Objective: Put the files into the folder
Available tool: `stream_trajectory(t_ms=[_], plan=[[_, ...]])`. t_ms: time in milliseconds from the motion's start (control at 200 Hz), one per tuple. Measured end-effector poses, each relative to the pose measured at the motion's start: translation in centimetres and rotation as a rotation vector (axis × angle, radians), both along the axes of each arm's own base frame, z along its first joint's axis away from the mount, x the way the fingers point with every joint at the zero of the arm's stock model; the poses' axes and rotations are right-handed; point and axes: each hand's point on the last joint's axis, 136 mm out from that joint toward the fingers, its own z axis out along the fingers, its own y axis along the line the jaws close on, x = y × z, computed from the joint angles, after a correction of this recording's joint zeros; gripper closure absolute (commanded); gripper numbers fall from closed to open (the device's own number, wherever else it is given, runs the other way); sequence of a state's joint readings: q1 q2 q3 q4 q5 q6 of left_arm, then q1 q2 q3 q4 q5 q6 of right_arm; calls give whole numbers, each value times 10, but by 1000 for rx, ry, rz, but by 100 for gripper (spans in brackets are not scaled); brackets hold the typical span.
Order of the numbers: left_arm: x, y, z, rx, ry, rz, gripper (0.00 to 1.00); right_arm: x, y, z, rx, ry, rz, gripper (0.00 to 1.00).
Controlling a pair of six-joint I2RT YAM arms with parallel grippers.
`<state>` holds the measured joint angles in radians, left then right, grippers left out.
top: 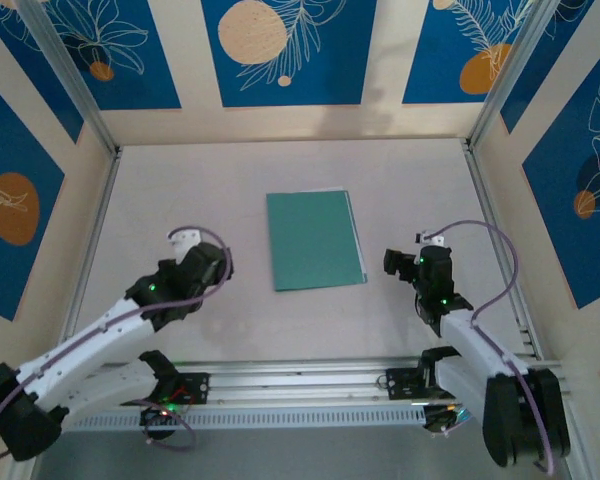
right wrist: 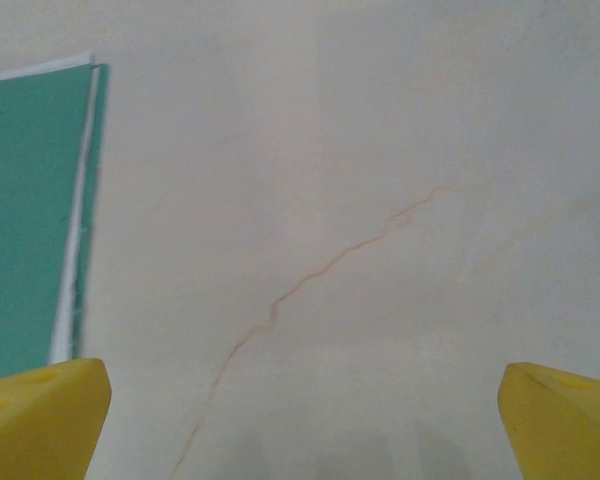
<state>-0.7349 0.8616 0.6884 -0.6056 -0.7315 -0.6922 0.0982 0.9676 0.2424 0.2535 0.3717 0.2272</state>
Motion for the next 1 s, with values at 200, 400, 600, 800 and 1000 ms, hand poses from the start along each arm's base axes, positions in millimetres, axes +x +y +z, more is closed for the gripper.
stream_trajectory(t_ms=[200,400,600,800,1000], plan=[[-1,48,-10,137,-62,82,0,29,-9,6,26,-105,8,1],[21,70,-32,199,-40,129,0,50,-7,7,33,-185,35,1],[56,76,-44,248,-37,96,0,58,-3,-19,42,-157,70,1],[98,76,-66,291,-112,39,0,78,-3,2,31,-209,62,1],[112,74,-97,312,-150,-26,0,93,-2,15,11,-221,50,1]])
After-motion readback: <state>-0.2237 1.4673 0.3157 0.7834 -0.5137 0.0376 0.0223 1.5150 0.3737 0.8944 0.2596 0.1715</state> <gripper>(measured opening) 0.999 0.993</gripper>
